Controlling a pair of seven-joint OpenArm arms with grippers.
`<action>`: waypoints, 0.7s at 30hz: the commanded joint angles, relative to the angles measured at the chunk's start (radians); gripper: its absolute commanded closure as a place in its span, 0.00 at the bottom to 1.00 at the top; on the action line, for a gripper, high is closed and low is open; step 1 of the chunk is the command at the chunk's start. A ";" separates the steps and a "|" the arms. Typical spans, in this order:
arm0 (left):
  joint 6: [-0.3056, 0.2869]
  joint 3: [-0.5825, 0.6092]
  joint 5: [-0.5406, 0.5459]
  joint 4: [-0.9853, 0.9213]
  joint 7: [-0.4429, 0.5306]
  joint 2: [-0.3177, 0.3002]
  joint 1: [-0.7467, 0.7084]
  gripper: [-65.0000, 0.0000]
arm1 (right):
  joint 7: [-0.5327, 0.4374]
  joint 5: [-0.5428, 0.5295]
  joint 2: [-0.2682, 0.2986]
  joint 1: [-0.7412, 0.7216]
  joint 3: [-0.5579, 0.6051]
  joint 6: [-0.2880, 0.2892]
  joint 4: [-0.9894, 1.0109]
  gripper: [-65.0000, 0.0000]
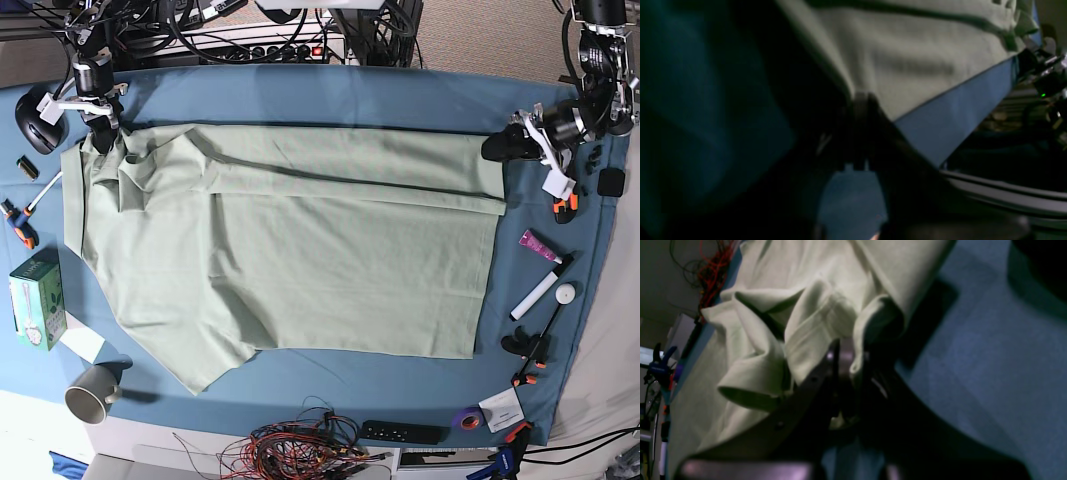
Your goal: Fold the T-shirt properly
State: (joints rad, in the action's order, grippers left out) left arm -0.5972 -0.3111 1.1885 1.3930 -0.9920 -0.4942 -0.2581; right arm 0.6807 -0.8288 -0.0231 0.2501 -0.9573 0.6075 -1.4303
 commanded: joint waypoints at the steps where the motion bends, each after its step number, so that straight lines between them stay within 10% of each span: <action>1: 0.053 -0.019 -0.045 -0.023 -0.066 -0.006 -0.026 1.00 | 0.031 0.017 0.004 0.006 0.000 0.006 -0.006 1.00; 21: 0.045 -0.222 -0.021 -0.023 -0.086 -0.063 -0.178 1.00 | 0.060 -0.080 0.024 0.253 0.001 0.032 -0.011 1.00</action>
State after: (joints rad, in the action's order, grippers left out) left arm -0.5747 -0.5316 1.2438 1.3743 -1.0241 -0.5407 -0.4183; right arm 0.7063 -0.9718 -0.0086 0.4828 -0.9485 0.6834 -1.4418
